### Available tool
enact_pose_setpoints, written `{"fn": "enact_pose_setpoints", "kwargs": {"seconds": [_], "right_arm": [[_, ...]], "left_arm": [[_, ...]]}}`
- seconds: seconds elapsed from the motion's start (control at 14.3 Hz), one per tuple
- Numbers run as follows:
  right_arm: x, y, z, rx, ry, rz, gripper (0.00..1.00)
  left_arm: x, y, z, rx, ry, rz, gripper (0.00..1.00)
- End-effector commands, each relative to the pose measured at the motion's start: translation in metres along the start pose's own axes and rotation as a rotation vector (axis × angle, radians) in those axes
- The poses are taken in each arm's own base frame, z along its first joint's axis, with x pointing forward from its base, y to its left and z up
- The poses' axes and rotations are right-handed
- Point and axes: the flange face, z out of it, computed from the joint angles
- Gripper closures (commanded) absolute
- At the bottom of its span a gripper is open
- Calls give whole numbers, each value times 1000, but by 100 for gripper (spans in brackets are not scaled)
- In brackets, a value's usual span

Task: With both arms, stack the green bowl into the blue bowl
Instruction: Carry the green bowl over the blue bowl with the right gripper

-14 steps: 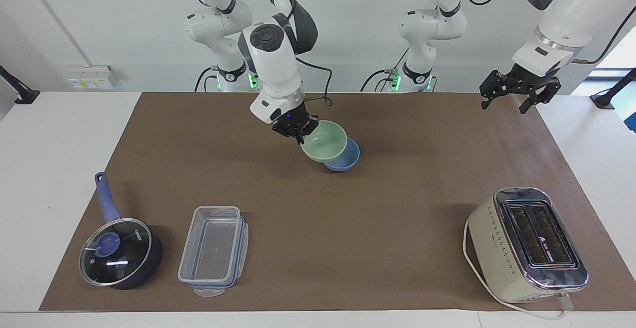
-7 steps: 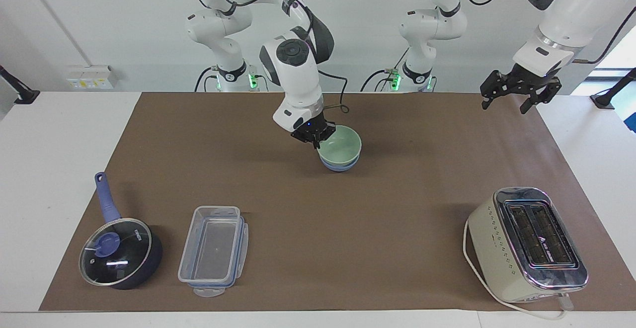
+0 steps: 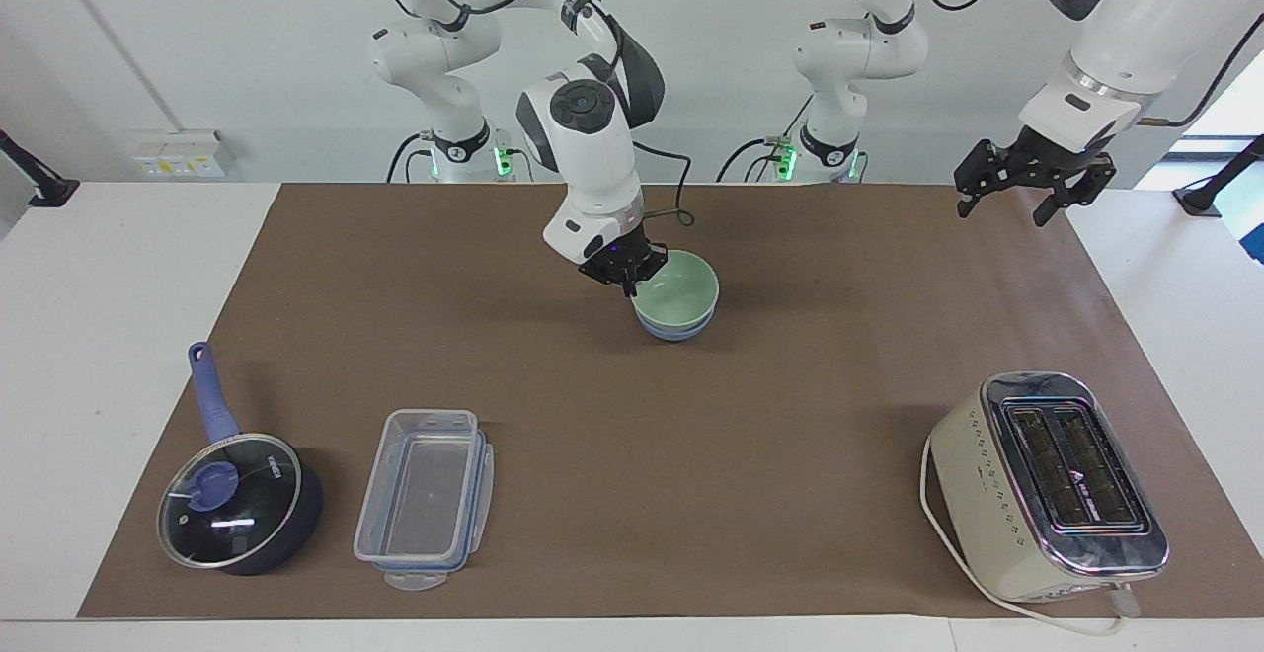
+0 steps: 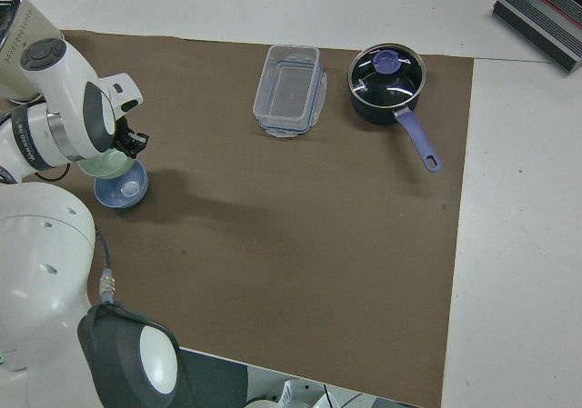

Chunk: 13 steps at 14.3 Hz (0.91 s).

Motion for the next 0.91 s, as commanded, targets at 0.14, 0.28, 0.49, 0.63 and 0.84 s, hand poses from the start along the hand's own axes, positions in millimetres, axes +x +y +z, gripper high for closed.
{"fn": "enact_pose_setpoints", "kwargs": {"seconds": [0.14,0.28,0.49,0.63,0.84], "right_arm": [[4,-4,8,20,-10,22,100],[-2,-9,15,12,-22,11,100],[-9,-10,37,20,17,-3,100],[-17,-15,44,14,10,-18,100],[-25,-9,49,1,-5,-21,100]], "left_arm": [[-5,-1,-2,16,-4,8,0],[-5,-1,-2,16,-4,8,0],[-6,-2,-3,16,-3,7,0],[-6,-1,-3,16,-1,8,0],[-6,-2,-3,16,-1,8,0]]}}
